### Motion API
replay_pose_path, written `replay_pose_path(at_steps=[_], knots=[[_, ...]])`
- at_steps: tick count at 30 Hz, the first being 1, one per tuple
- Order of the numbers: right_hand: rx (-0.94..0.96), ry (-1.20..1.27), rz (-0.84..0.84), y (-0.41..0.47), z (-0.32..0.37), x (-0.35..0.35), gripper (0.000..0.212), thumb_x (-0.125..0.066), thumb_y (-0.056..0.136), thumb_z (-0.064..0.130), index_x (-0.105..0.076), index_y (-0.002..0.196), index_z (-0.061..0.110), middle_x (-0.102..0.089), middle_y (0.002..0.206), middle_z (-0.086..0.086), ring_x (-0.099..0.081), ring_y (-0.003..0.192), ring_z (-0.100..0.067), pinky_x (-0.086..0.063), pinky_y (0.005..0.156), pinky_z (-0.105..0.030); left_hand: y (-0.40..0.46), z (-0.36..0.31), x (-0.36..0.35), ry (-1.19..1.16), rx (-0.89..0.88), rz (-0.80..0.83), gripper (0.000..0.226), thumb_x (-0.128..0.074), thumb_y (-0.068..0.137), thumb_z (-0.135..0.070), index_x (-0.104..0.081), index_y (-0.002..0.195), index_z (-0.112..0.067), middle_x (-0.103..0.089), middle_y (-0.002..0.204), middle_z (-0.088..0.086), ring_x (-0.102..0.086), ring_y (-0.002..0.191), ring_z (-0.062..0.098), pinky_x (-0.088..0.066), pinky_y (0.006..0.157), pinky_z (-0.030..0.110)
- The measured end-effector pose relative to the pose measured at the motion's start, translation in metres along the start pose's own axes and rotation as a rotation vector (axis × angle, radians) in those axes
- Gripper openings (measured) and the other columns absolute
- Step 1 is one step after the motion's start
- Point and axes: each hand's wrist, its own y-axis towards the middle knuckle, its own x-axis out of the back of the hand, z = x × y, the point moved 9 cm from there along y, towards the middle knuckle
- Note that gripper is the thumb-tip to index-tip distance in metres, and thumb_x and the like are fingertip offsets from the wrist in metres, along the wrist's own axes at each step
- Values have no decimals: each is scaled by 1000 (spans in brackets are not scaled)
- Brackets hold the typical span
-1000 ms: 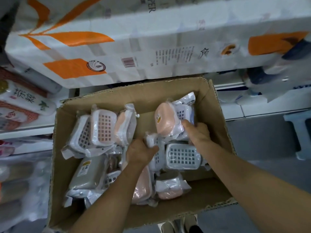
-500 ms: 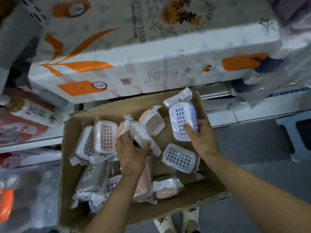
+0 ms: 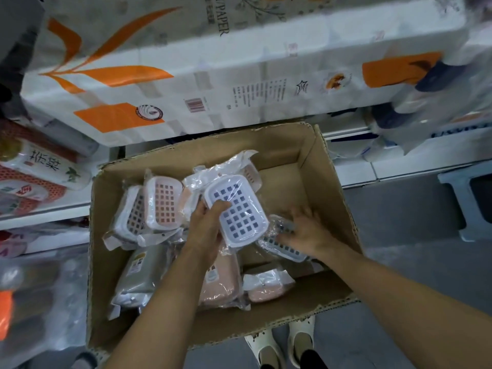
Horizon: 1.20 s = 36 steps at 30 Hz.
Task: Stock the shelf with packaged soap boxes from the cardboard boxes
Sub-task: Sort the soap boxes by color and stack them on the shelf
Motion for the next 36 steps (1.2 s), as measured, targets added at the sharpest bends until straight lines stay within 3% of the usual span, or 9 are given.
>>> replay_pose_path(at_steps=[3,8,10,13,17,22,28,31,36], knots=[[15,-407,107,15,-15,-44,109,-74,78,49,0,153,20,-11,155,-8,-15,141,-32,-25,110,-54,2,10,19,31,21,-33,35,-63,88,-9,-62,123,-16,-73,109,13,-70,99,33,-54,90,57],[20,-487,-78,28,-9,-42,108,-71,76,58,-6,151,17,-27,150,-9,-31,135,-30,-34,107,-48,1,2,23,96,-14,-6,29,-63,89,-9,-64,117,-12,-75,103,11,-73,89,28,-58,81,48],[-44,-216,-103,16,-7,-27,99,-69,73,63,-20,148,20,-43,139,-8,-45,125,-26,-42,96,-41,-7,-3,27,74,-17,2,30,-63,89,-10,-63,119,-11,-74,104,12,-73,91,28,-57,84,49],[-86,727,3,-13,0,-15,50,-62,91,35,-48,135,14,-64,109,-6,-66,93,-17,-56,77,-32,-27,-9,31,-10,5,53,41,-63,86,-13,-58,127,-12,-70,116,15,-69,102,32,-56,88,50],[-77,1328,78,-48,13,13,30,-46,97,29,-52,122,13,-66,113,-16,-64,104,-31,-53,89,-48,-61,-34,14,-53,-21,155,53,-64,76,-22,-56,128,-13,-70,117,16,-68,106,34,-52,92,56],[-50,1449,18,-87,24,67,31,-46,95,28,-57,121,13,-70,110,-19,-68,98,-34,-58,74,-44,-97,-69,-38,-92,-21,212,51,-55,85,-40,-60,128,-12,-67,122,19,-68,105,34,-57,77,47],[53,1321,-97,-133,13,145,38,-59,89,38,-61,116,10,-72,107,-17,-69,98,-35,-54,88,-52,-141,-94,-128,-66,-35,378,48,-37,95,-37,-59,130,-11,-66,124,17,-62,115,34,-51,89,50],[151,1205,-155,-159,-8,183,48,-72,74,36,-63,115,12,-75,100,-11,-72,91,-29,-59,78,-44,-154,-90,-185,16,-21,424,54,-49,86,-36,-57,132,-9,-67,124,16,-61,116,34,-44,102,53],[168,1259,-335,-194,-95,246,29,-69,86,14,-60,113,19,-74,95,-4,-73,81,-20,-58,59,-35,-174,-68,-291,205,-72,493,56,-48,88,-52,-58,131,-17,-68,123,7,-64,116,24,-41,109,47]])
